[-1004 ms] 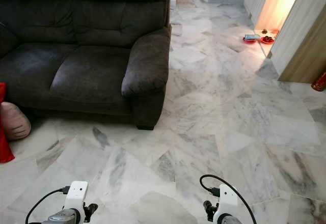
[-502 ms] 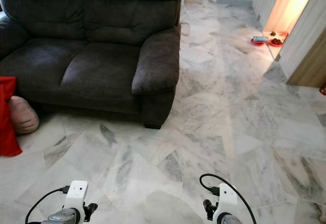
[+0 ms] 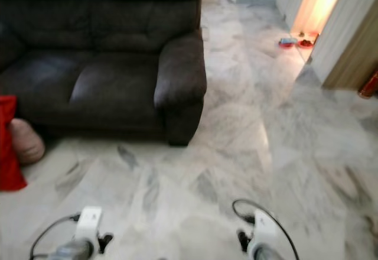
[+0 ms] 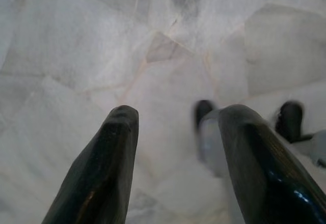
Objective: Move the pillow to the sofa from floor
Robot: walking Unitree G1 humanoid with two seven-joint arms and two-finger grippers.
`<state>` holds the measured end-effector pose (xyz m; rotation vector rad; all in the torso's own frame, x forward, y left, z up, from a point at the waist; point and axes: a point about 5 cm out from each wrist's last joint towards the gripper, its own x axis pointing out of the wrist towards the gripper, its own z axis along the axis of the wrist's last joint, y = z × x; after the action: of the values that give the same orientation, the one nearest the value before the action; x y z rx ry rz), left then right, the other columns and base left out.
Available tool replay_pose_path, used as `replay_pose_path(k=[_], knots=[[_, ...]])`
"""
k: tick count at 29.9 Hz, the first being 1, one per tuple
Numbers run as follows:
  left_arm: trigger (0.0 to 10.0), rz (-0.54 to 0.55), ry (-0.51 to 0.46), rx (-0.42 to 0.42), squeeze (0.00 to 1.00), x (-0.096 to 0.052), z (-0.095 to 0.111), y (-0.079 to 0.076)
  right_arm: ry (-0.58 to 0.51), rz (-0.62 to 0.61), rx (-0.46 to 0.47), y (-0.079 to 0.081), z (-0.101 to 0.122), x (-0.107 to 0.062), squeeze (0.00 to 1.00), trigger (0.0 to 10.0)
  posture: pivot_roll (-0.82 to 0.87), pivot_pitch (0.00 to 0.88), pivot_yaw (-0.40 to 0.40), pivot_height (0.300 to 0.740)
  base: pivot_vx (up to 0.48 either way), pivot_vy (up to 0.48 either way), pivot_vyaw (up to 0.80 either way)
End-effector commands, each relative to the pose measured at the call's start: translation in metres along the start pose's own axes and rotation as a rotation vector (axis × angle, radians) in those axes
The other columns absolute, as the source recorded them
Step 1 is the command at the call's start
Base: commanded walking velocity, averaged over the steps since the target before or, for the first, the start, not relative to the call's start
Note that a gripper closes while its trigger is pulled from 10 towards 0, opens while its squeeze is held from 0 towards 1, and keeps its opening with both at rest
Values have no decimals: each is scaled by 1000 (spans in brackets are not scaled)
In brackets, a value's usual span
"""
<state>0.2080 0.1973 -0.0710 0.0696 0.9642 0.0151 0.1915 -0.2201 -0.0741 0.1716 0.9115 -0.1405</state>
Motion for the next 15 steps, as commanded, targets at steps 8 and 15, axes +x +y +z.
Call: replay_pose_path(k=[8,15], knots=[[10000,15,1,29,0,0,3,6,4,16,1,5,-1,1,0,10000,-81,81,-2,740,0,399,0],[10000,14,-1,27,0,0,3,6,2,14,2,4,-1,1,0,10000,-81,81,-3,740,0,402,0]])
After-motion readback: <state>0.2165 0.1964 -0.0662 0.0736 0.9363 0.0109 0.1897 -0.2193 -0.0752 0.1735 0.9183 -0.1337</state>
